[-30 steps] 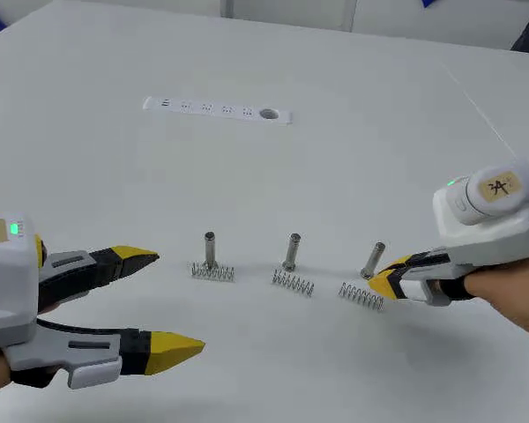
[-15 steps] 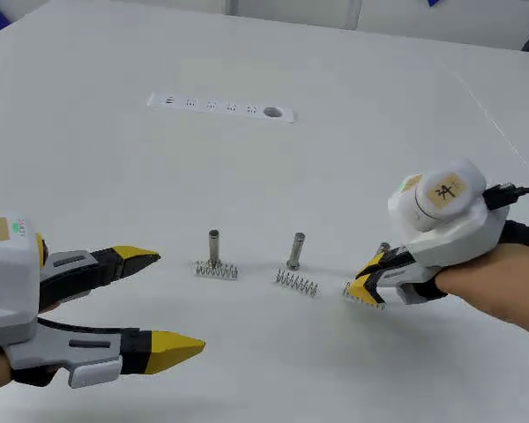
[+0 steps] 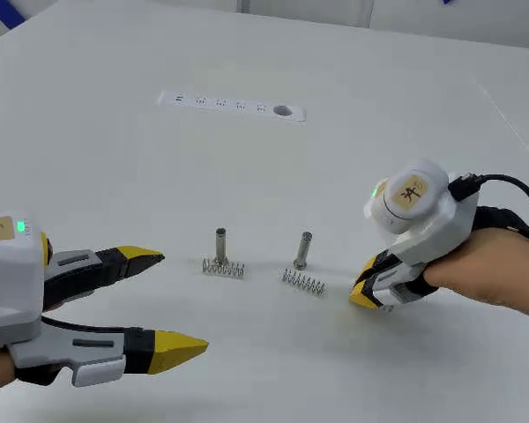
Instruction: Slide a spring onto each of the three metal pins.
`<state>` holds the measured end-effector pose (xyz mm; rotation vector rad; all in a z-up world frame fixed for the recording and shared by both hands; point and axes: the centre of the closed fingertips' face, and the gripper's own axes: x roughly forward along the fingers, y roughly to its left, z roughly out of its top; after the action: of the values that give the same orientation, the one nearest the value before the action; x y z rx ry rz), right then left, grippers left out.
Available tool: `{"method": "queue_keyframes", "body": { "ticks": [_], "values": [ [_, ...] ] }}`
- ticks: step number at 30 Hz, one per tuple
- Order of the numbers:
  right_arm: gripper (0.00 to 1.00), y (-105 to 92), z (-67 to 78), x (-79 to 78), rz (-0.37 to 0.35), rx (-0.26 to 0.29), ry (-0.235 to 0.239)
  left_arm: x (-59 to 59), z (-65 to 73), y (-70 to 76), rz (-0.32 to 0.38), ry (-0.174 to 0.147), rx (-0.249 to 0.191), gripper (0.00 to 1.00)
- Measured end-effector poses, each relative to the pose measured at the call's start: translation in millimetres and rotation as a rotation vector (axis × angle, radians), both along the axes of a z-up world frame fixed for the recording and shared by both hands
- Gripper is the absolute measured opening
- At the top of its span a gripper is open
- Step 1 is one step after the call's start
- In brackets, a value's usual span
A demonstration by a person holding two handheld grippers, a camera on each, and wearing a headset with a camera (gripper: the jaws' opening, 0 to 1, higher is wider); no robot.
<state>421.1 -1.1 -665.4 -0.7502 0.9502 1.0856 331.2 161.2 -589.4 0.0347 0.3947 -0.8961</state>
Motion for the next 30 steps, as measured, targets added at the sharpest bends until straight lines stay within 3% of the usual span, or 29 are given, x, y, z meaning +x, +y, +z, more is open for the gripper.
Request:
{"method": "queue_keyframes", "body": {
  "ticks": [10, 17, 30],
  "values": [
    [0.12, -1.2, 1.4, -0.9, 0.006, 0.0, -0.006, -0.8, 0.2, -3.1, -0.01, 0.002, 0.002, 0.73],
    [0.12, 0.0, 26.0, 0.3, -0.07, 0.124, -0.028, -1.0, 0.3, -5.5, -0.025, 0.001, 0.001, 0.72],
    [0.12, -17.9, 45.7, -2.1, -0.187, 0.244, -0.077, -0.3, 2.5, -10.2, -0.055, -0.006, 0.002, 0.72]
  ]
}}
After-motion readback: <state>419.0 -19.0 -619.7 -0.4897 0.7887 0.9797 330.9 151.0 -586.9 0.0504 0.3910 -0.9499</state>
